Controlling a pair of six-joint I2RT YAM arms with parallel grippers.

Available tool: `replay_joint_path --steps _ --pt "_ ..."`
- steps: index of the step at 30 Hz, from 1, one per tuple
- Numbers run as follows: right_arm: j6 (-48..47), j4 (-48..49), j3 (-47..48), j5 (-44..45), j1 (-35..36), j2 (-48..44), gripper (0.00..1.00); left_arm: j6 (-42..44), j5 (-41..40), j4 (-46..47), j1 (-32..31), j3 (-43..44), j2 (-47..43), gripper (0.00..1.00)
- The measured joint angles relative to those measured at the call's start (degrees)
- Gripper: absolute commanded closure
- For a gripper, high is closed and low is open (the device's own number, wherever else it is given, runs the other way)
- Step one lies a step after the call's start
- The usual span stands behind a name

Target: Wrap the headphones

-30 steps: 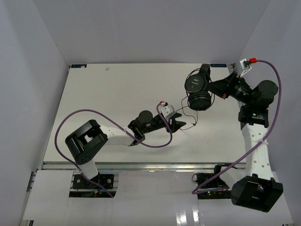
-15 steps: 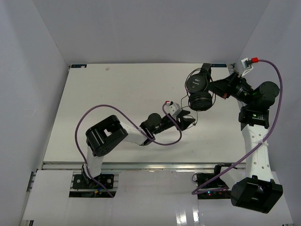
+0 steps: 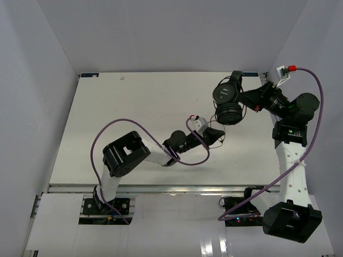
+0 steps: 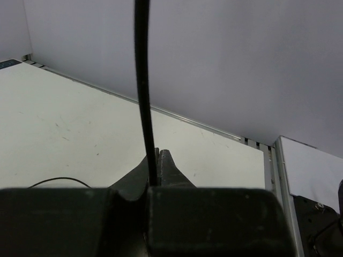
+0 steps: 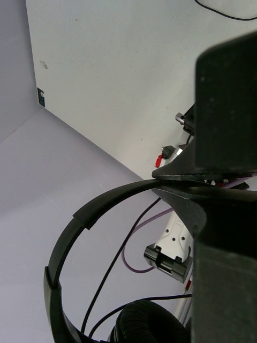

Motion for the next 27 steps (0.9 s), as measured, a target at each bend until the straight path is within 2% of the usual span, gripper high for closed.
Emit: replay_joint_path --steps 4,9,15,20,27 --pt "-3.1 -3.9 0.8 2.0 -0.3 0.0 0.92 -0.1 0.8 0.2 -1.2 -1.5 -0.1 1.0" --pt "-11.4 -13.2 3.9 8.1 -0.4 -0.5 0.92 0.0 1.5 -0.7 -3.1 -5.9 -1.0 1.0" --pt "-21.8 -21.9 4.9 17.7 -0.6 -3.4 0.92 0.5 2.7 -5.1 -5.4 -10.2 -6.9 1.0" --pt "-28.2 -26.5 4.9 25.2 -0.6 -5.3 0.92 1.5 3.3 -10.2 -6.7 -14.0 -14.2 1.0" --pt "-33.9 -29.3 4.2 34.6 -0.6 -6.9 0.92 4.4 4.2 -20.8 -8.9 -13.5 -19.6 1.0"
